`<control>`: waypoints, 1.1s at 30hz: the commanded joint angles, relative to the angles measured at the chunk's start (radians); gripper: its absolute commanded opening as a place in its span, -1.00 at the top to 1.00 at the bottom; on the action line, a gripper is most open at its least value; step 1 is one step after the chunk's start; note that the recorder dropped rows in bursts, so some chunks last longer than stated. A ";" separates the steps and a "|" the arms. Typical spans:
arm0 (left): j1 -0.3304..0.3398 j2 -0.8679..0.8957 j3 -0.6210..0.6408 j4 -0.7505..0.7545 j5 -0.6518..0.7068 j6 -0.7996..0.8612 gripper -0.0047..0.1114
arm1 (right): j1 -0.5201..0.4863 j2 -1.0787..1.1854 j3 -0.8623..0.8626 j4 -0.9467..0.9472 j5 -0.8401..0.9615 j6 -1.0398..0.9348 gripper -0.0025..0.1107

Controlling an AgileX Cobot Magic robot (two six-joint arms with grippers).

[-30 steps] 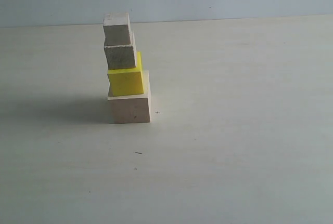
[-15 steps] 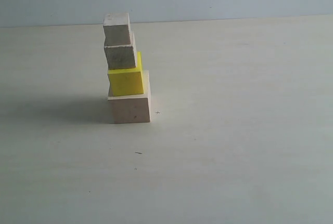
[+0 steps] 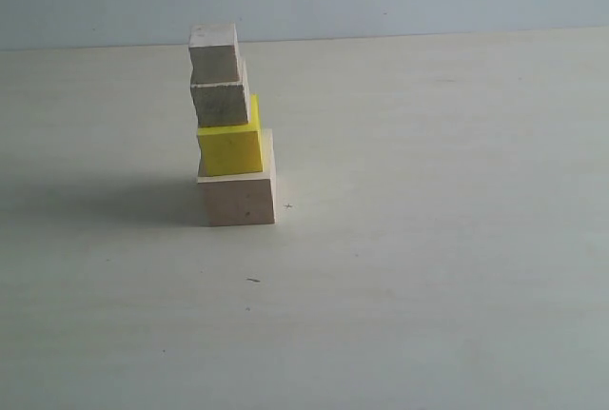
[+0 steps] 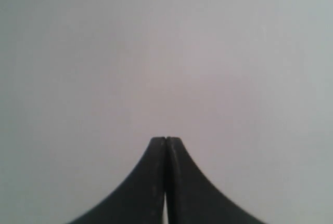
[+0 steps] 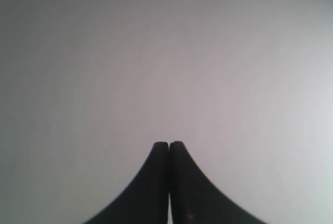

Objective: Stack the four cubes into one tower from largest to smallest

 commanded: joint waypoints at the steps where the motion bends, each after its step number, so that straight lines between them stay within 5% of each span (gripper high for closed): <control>1: 0.008 -0.056 -0.019 0.005 0.117 -0.029 0.92 | -0.003 -0.002 -0.001 -0.034 0.014 0.020 0.96; 14: 0.020 -0.079 0.109 0.004 0.262 -0.083 0.92 | 0.056 -0.002 0.212 -0.198 0.107 0.193 0.96; 26: 0.020 -0.079 0.298 -0.059 0.253 -0.111 0.92 | 0.056 -0.002 0.396 -0.650 0.179 0.897 0.96; 33: 0.020 -0.079 0.411 -0.212 0.222 -0.111 0.92 | 0.056 -0.002 0.539 -0.623 0.161 0.952 0.96</control>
